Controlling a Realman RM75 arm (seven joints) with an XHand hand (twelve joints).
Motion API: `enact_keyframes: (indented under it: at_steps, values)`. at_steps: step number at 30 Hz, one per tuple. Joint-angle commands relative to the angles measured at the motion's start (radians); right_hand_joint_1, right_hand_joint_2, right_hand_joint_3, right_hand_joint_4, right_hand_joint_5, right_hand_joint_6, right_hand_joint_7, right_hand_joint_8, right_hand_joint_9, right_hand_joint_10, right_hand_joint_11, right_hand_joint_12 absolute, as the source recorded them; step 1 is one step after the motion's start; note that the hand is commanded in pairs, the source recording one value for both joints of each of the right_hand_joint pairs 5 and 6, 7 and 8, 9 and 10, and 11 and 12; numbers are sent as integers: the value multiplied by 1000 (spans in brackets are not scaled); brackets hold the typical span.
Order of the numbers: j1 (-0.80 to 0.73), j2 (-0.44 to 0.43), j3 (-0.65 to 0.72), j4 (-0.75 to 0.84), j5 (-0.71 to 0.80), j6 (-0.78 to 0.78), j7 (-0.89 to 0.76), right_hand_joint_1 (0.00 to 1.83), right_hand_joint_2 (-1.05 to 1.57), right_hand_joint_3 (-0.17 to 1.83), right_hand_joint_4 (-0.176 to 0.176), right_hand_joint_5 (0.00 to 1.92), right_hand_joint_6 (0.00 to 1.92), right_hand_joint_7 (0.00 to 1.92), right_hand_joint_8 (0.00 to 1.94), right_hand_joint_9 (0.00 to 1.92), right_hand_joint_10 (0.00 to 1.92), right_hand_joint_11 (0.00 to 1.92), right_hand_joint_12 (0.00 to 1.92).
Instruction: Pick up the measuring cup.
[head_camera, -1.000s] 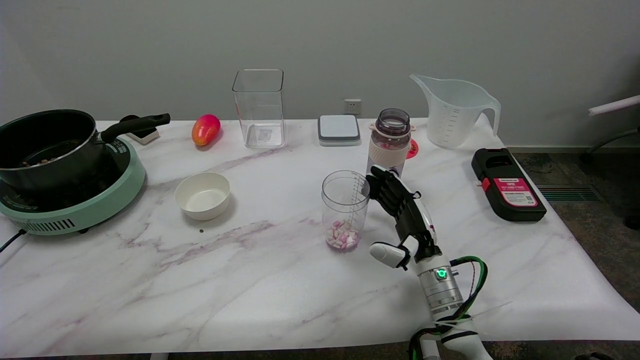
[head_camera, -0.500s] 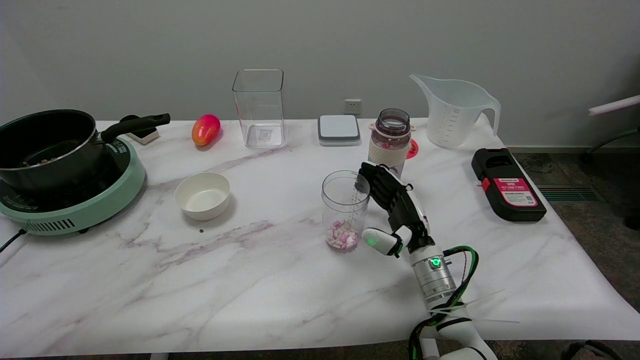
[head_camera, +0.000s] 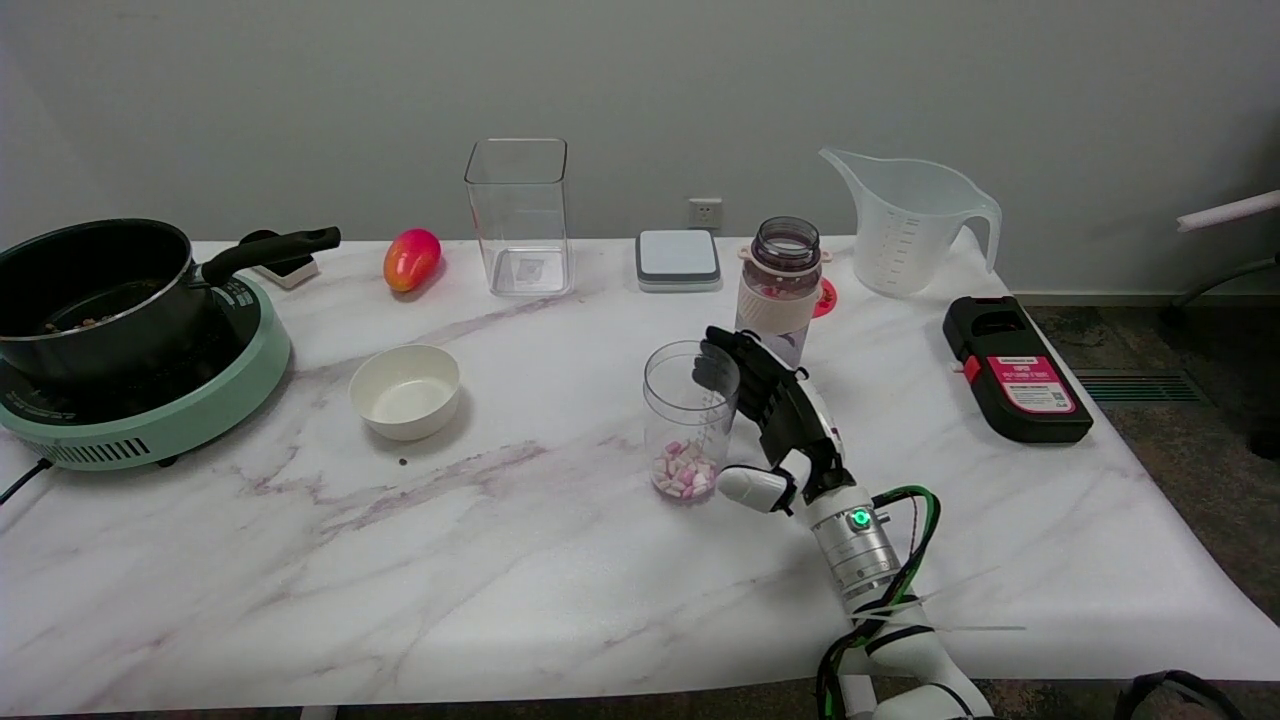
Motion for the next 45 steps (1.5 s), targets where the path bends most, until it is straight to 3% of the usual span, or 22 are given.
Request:
enact_keyframes:
  at_steps: [1,5,9,11,27,33,38,45]
  values:
    - [4,2,0,-9,-19,-37,67,1234,-431,975,0,459,459,496,496,496,496,511,511]
    - [2,4,1,-10,-12,-38,68,1287,-159,950,0,609,609,682,682,579,579,634,634]
    - [1,4,6,-10,-12,-38,69,1322,192,785,0,734,734,956,956,856,856,795,795]
    - [1,4,6,-10,-12,-38,69,1327,261,734,0,758,758,1004,1004,915,915,828,828]
    - [2,7,9,-10,-10,-38,69,1333,462,648,0,834,834,1089,1089,1015,1015,918,918]
    - [2,13,6,-17,-19,-33,69,1300,164,943,0,818,818,1018,1018,885,885,799,799]
    - [2,14,4,-19,-20,-28,69,1276,-321,1273,0,647,647,838,838,675,675,648,648]
    - [2,14,2,-19,-20,-27,69,1234,-653,1385,0,340,340,632,632,633,633,648,648]
